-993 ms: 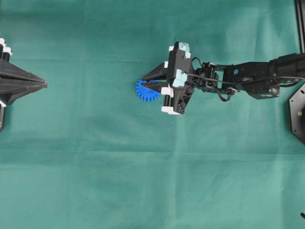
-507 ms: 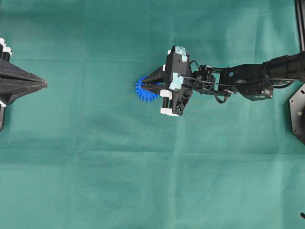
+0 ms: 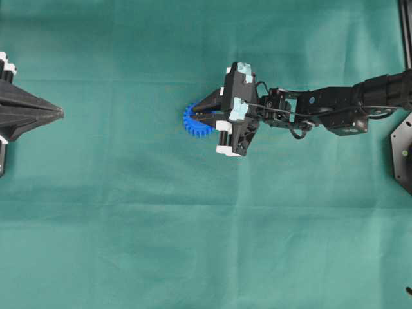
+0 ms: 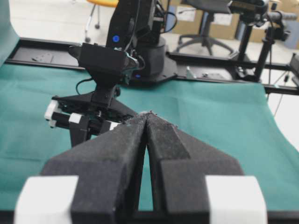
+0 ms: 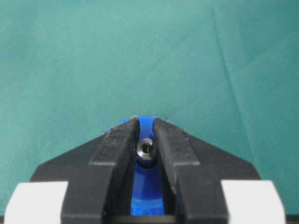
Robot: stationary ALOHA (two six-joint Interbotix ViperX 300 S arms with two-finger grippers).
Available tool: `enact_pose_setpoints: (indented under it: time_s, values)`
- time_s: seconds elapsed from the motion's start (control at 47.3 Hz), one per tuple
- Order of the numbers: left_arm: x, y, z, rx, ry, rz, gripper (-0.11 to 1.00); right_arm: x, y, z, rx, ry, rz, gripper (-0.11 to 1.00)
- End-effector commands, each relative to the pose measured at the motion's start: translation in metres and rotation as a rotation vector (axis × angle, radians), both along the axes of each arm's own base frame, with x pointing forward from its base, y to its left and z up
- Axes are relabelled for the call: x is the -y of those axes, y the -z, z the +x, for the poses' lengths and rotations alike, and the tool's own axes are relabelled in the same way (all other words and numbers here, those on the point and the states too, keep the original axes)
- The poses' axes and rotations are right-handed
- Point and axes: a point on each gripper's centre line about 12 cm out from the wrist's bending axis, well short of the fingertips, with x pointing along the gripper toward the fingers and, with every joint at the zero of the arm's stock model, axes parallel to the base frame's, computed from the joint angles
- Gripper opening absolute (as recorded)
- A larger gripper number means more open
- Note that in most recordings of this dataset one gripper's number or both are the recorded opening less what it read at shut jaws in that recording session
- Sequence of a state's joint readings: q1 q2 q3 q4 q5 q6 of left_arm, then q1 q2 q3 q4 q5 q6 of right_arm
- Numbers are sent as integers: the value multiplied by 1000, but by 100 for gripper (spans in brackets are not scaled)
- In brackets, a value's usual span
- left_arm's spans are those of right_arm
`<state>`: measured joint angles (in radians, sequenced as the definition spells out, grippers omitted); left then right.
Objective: Insert the shaft placed at a random location into the center hole of the small gear at another random location.
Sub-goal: 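Open the right gripper and lift it away from the gear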
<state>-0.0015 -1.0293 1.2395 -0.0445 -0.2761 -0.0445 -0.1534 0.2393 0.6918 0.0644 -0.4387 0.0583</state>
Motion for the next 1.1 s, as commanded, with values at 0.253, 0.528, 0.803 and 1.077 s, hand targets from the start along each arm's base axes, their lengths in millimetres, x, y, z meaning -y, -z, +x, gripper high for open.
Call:
enact_pose_setpoints:
  time_s: [0.253, 0.528, 0.803, 1.077]
  values:
    - [0, -5, 1, 14, -1, -1, 0, 0, -18, 4, 48, 3, -2, 74]
    - [0, -5, 1, 14, -1, 0, 0, -1, -61, -3, 117, -3, -16, 75]
    - [0, -5, 1, 14, -1, 0, 0, -4, -94, -16, 164, -8, -25, 75]
    - [0, -4, 1, 12, 1, 0, 0, -9, -91, -40, 165, -7, -17, 75]
